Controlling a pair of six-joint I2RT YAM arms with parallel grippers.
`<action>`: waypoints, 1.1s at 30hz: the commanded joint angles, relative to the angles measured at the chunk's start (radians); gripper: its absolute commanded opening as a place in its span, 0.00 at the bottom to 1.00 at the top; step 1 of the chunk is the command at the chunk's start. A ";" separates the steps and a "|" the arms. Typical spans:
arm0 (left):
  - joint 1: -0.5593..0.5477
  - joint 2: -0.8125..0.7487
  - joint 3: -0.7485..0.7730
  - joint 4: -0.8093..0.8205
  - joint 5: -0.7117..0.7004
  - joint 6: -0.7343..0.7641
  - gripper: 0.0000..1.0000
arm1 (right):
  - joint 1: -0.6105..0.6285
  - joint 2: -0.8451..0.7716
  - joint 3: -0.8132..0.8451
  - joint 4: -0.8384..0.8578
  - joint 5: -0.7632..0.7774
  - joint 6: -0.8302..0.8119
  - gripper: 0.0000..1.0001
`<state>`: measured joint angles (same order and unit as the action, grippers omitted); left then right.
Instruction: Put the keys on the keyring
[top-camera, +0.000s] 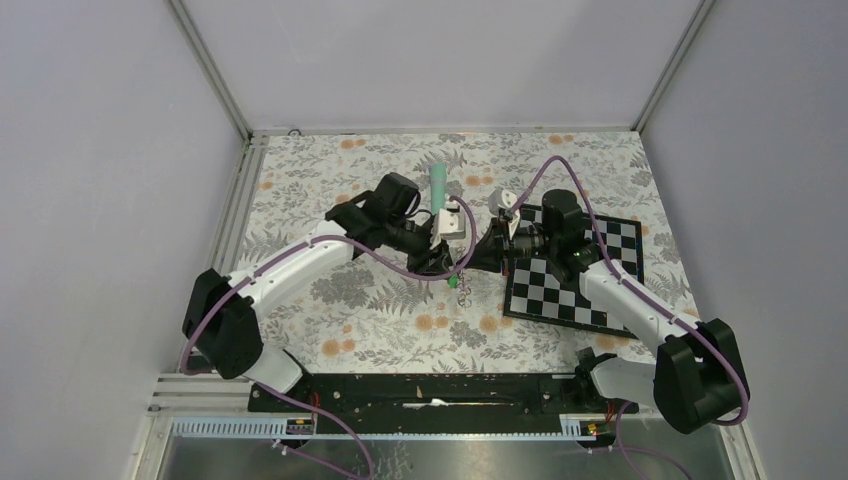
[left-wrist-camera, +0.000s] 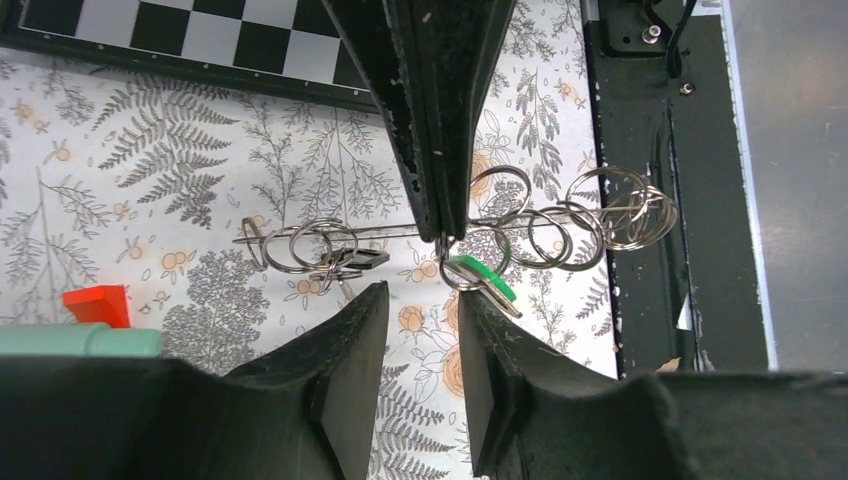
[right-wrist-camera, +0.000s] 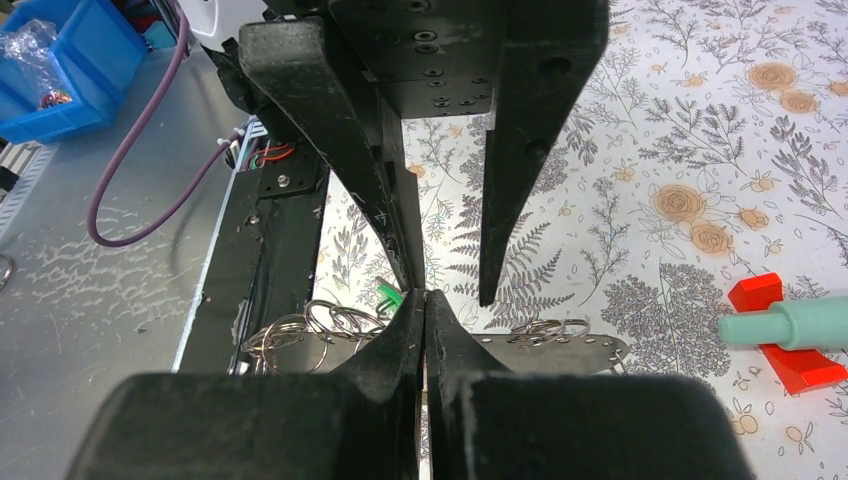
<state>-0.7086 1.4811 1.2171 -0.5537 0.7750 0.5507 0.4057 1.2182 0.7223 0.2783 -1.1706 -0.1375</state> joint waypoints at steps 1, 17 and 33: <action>0.004 0.018 0.065 -0.002 0.091 -0.032 0.37 | -0.007 -0.030 0.049 -0.002 -0.020 -0.030 0.00; 0.048 0.002 0.086 -0.009 0.172 -0.017 0.38 | -0.007 -0.041 0.073 -0.124 0.011 -0.154 0.00; 0.046 0.083 0.089 0.005 0.273 -0.074 0.27 | -0.006 -0.049 0.071 -0.140 0.013 -0.174 0.00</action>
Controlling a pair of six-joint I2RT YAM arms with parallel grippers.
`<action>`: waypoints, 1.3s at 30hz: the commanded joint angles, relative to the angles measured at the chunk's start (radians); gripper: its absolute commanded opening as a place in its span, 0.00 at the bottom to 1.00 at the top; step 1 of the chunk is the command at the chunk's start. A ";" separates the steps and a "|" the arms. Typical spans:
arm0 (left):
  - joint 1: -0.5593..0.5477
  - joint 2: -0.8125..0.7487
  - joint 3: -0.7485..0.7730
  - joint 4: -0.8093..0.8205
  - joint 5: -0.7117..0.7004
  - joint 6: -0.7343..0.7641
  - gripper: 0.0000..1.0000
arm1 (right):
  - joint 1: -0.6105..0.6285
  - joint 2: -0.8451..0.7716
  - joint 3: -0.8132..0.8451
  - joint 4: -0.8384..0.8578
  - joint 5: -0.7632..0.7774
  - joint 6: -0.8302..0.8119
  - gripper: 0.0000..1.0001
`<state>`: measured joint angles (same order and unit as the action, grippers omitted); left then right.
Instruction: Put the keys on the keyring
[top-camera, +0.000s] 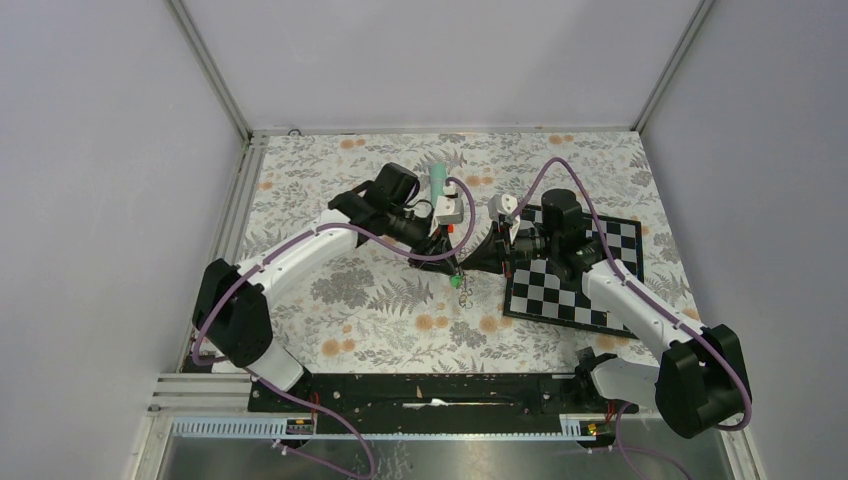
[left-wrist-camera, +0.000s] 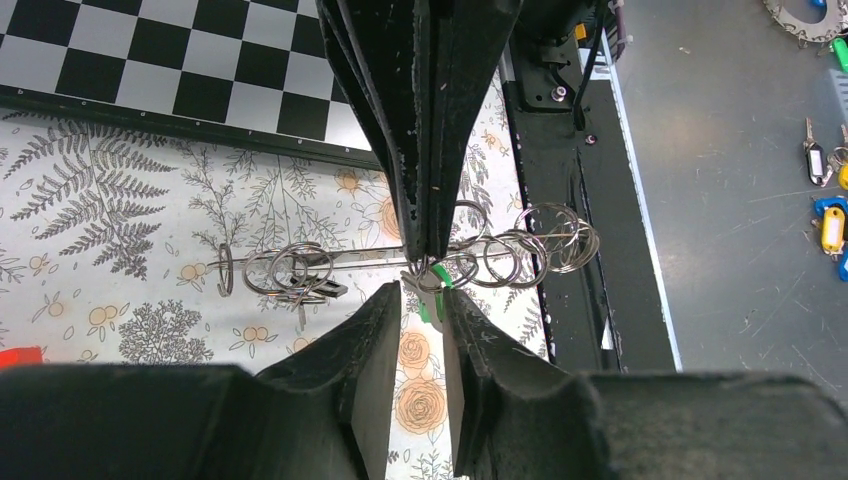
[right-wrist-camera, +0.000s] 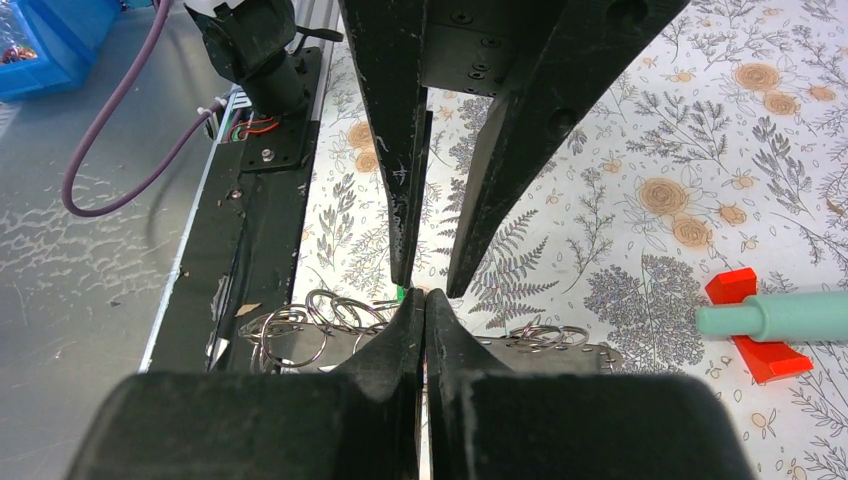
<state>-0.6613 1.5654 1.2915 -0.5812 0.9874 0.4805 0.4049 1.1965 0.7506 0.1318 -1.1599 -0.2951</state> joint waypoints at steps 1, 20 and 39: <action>-0.001 -0.001 0.013 0.032 0.062 -0.002 0.27 | -0.006 -0.027 0.043 0.006 0.003 -0.017 0.00; -0.004 0.056 0.037 0.041 0.096 -0.039 0.30 | -0.006 -0.029 0.037 0.008 0.006 -0.019 0.00; -0.004 0.120 0.084 0.042 0.136 -0.084 0.00 | -0.006 -0.032 0.034 0.005 0.029 -0.023 0.00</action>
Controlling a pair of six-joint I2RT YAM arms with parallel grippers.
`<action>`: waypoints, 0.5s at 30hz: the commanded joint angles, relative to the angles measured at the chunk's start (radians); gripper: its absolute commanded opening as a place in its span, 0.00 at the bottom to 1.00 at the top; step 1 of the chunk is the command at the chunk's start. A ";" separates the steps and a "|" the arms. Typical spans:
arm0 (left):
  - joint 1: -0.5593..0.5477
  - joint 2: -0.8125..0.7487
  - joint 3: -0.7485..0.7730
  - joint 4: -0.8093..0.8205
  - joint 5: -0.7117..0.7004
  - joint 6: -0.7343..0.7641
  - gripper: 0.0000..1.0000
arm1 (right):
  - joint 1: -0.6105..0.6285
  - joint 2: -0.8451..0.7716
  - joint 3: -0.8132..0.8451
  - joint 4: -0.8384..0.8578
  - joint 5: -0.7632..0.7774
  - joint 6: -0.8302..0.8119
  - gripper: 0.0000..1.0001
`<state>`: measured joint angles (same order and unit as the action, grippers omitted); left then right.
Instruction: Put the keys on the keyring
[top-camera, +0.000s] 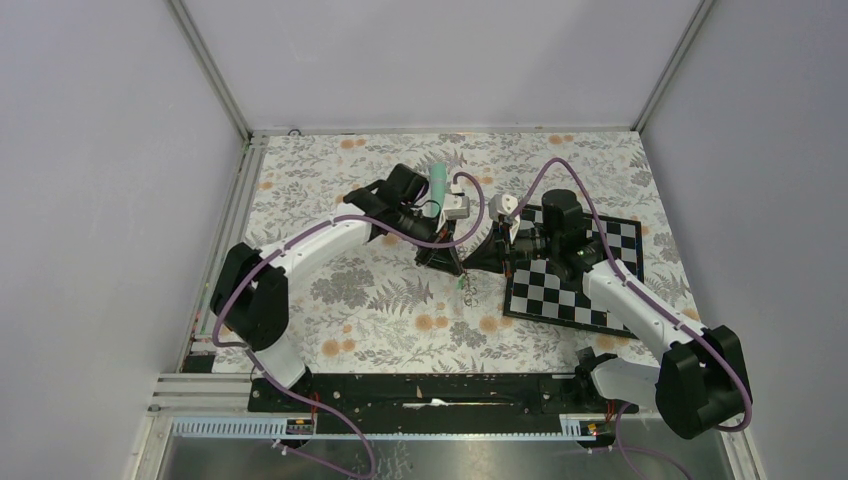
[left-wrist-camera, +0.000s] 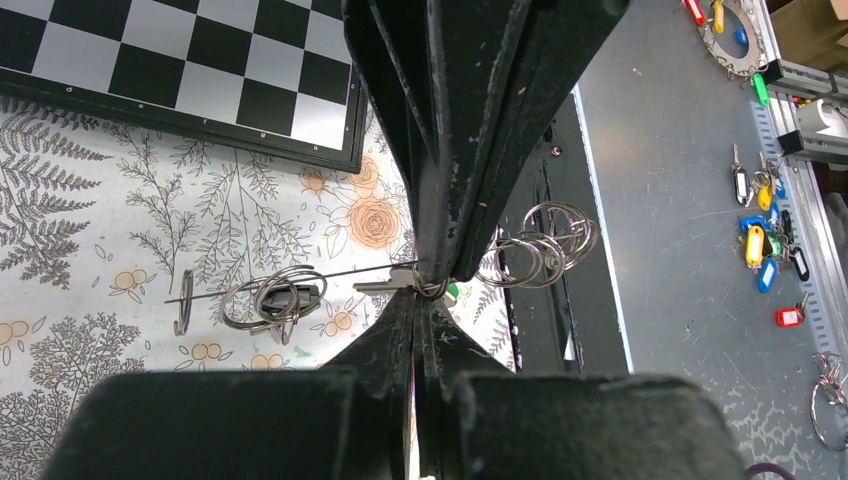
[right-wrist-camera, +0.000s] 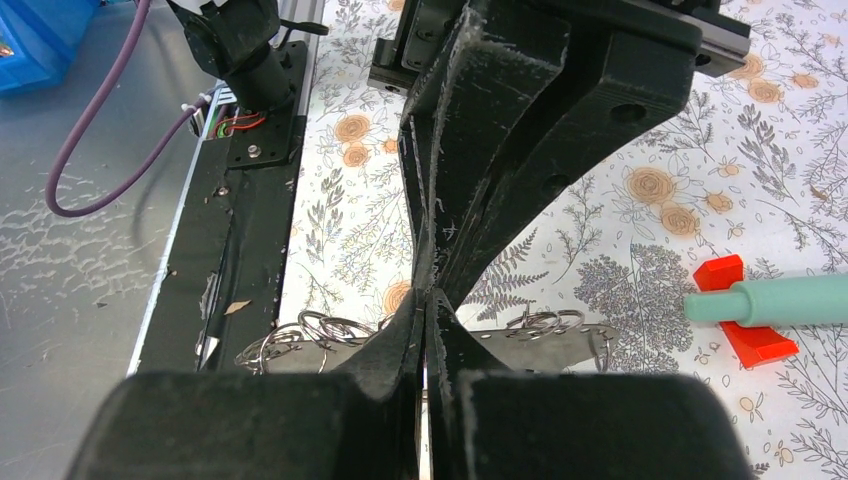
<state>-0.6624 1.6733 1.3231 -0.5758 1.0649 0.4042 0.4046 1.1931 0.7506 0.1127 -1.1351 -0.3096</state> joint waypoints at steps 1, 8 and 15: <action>-0.003 0.014 0.053 0.036 0.059 -0.007 0.00 | -0.006 -0.028 0.034 0.024 0.006 -0.008 0.00; -0.003 0.027 0.059 0.036 0.050 -0.014 0.00 | -0.006 -0.027 0.043 0.027 0.011 0.004 0.00; -0.006 0.053 0.074 0.036 0.030 -0.032 0.00 | -0.006 -0.025 0.039 0.057 0.004 0.037 0.00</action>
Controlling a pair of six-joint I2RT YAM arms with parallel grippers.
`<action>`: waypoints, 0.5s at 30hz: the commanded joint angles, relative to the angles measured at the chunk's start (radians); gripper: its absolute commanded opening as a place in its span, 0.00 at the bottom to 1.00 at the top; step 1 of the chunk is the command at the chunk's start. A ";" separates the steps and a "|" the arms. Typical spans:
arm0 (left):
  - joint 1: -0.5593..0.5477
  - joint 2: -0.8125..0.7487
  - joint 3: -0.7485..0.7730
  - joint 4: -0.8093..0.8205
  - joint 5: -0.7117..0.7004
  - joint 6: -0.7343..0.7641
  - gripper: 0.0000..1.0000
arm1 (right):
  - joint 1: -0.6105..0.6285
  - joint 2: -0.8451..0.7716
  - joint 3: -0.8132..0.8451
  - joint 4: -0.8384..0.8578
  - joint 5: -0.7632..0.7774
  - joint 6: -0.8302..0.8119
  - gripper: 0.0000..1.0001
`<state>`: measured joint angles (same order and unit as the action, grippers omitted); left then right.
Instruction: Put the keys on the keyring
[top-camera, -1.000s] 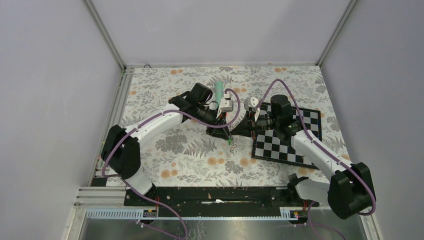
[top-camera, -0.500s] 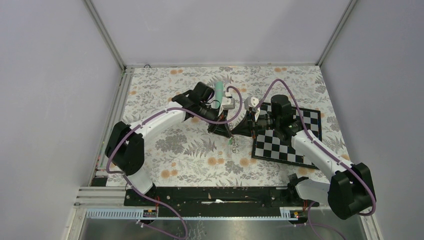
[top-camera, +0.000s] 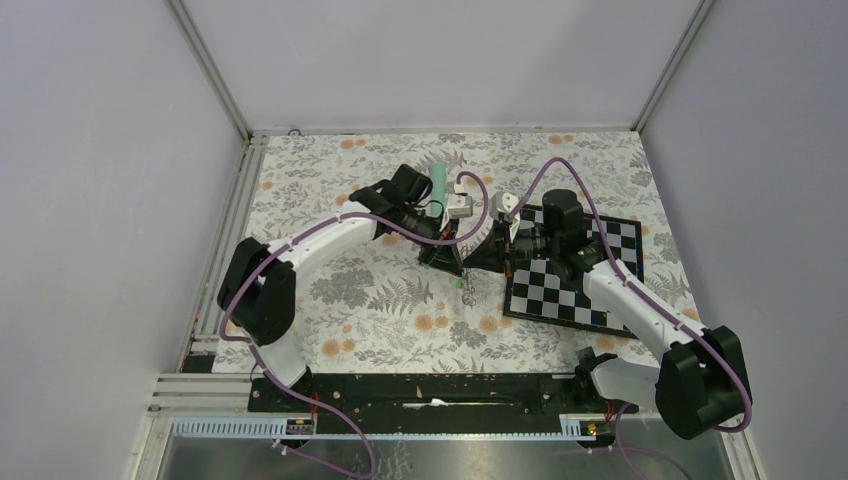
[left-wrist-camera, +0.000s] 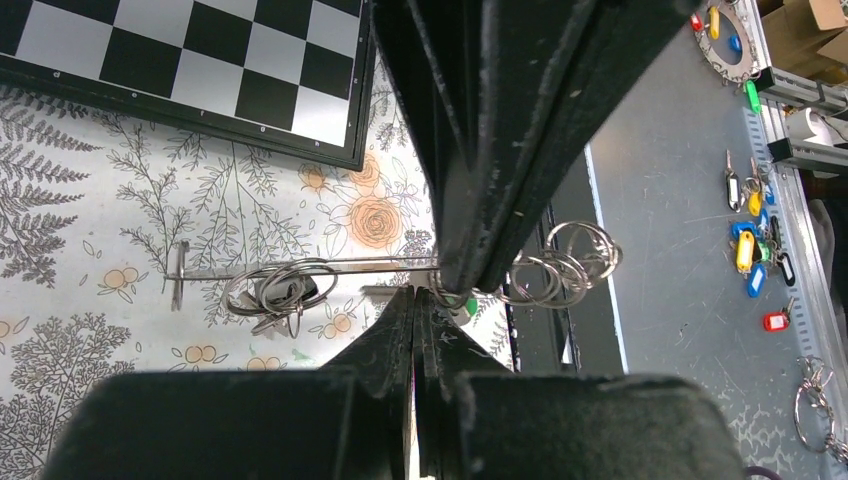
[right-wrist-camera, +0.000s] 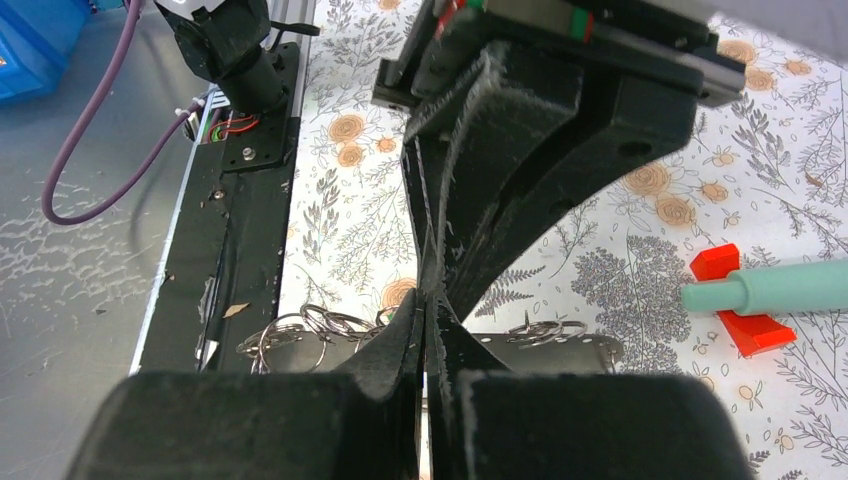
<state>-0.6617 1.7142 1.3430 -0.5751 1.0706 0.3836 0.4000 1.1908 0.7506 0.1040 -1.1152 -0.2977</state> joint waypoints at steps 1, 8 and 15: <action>-0.008 0.013 0.057 0.035 0.023 -0.013 0.00 | -0.001 -0.021 0.037 0.071 -0.017 0.030 0.00; 0.001 -0.028 0.056 0.011 -0.021 0.028 0.15 | -0.001 -0.028 0.021 0.069 -0.007 0.012 0.00; 0.059 -0.121 0.028 -0.016 -0.059 0.122 0.30 | -0.001 -0.026 0.020 0.054 -0.013 -0.010 0.00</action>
<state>-0.6353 1.6897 1.3548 -0.5869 1.0222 0.4217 0.4000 1.1881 0.7506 0.1246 -1.1156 -0.2909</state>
